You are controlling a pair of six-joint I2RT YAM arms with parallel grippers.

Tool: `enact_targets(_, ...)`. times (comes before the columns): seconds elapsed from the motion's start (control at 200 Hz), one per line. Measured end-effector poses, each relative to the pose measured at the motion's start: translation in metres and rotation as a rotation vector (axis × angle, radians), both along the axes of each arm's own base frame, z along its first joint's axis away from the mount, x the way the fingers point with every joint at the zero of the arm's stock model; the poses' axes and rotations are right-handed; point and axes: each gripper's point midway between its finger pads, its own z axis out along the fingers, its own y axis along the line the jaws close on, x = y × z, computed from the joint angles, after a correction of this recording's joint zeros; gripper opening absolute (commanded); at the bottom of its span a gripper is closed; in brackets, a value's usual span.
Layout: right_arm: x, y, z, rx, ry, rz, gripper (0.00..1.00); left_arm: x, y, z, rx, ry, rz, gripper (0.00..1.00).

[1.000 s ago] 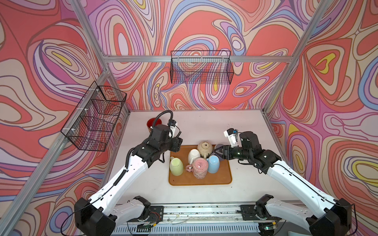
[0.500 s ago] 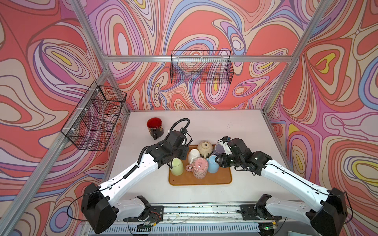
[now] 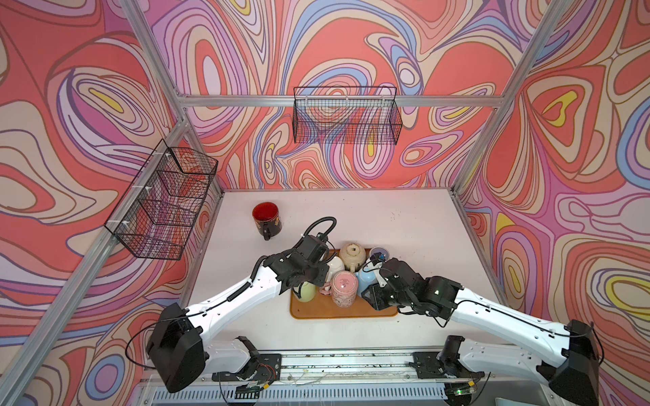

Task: Turn the mug right side up
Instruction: Rotate the mug on the tray.

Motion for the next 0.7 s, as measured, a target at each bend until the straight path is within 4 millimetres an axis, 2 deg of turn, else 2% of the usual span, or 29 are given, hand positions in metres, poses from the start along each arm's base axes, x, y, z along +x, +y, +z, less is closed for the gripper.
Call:
enact_targets(0.12,-0.004,0.01,-0.015,-0.015,0.026,0.007,0.23,-0.001,-0.006,-0.006,0.005,0.011,-0.01,0.25)
enact_targets(0.3,-0.003,0.019,-0.029,-0.014,0.051,-0.007,0.2,0.001,-0.013,-0.012,0.001,0.016,-0.011,0.23)
enact_targets(0.701,0.006,0.027,-0.035,0.013,0.043,-0.053,0.13,-0.007,-0.019,-0.038,0.005,0.077,-0.011,0.18)
